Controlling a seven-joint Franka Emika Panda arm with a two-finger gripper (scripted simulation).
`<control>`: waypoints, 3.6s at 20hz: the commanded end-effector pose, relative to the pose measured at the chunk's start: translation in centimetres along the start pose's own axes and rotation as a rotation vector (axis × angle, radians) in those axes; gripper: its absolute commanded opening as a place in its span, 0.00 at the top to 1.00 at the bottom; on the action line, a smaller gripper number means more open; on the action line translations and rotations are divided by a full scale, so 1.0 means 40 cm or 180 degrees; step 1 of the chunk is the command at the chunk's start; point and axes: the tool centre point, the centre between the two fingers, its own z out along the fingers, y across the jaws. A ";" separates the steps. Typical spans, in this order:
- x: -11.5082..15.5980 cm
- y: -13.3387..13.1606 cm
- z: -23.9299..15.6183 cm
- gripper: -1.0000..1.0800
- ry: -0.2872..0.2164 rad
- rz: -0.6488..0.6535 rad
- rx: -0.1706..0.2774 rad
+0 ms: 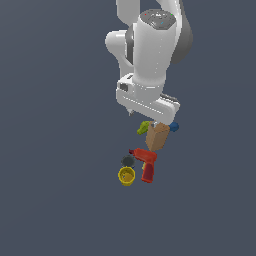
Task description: Pick up a designated object from a clutter of objects.
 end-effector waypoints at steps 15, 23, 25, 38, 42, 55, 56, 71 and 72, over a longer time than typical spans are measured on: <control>-0.104 -0.072 0.081 0.04 -0.0024 0.1058 0.0018; -0.158 -0.100 0.118 0.04 -0.0040 0.1564 0.0023; -0.170 -0.106 0.126 0.04 -0.0043 0.1675 0.0024; -0.213 -0.125 0.155 0.04 -0.0058 0.2076 0.0025; -0.214 -0.125 0.155 0.04 -0.0058 0.2079 0.0025; -0.219 -0.125 0.255 0.04 -0.0061 0.2087 0.0026; -0.219 -0.126 0.263 0.04 -0.0061 0.2087 0.0026; -0.218 -0.127 0.281 1.00 -0.0060 0.2090 0.0026; -0.217 -0.128 0.277 1.00 -0.0057 0.2090 0.0033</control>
